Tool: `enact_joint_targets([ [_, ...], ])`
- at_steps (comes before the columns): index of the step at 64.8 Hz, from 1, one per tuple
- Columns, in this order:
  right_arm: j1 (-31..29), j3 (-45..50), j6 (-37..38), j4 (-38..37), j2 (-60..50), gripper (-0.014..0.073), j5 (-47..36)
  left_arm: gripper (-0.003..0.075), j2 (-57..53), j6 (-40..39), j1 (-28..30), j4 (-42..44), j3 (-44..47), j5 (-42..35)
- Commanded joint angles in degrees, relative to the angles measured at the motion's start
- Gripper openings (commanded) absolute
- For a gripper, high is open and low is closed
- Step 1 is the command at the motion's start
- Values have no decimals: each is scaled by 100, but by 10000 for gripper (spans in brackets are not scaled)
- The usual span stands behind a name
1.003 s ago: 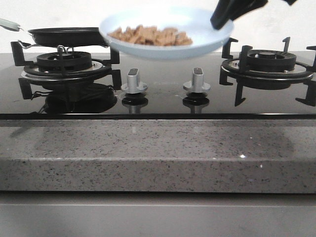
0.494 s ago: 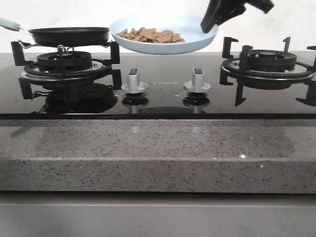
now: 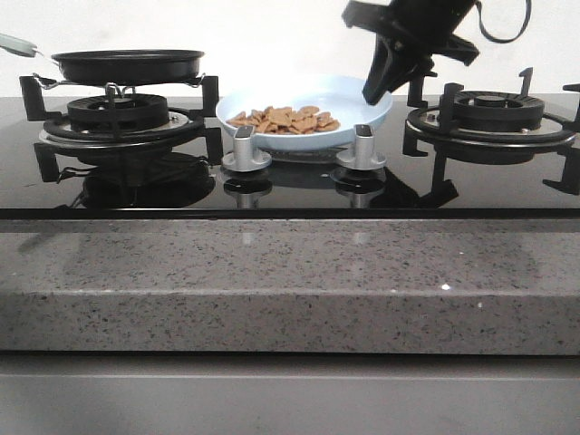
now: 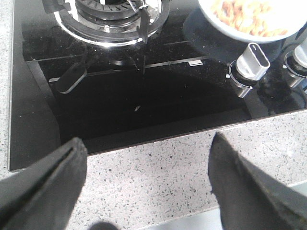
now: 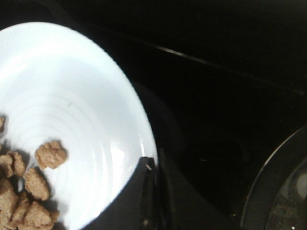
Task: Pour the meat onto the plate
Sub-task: 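Open the right gripper and lift it away from the plate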
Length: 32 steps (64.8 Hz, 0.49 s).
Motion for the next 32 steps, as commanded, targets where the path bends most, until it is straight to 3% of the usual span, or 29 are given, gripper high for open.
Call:
enact_joint_targets([
  [1,-33,-226,-21,77,-335,112,-197,513,-34,-63,-37,-120,-147,-323],
  [6,-33,-226,-21,3,-329,244,-212,513,-34,-63,-37,-120,-147,-323],
  [12,-33,-233,-21,3,-373,339,-212,513,-34,-63,-37,-120,-147,-345],
  [32,-1,-105,-21,-26,-1193,349,114,513,-34,-63,-37,-120,-147,-347],
])
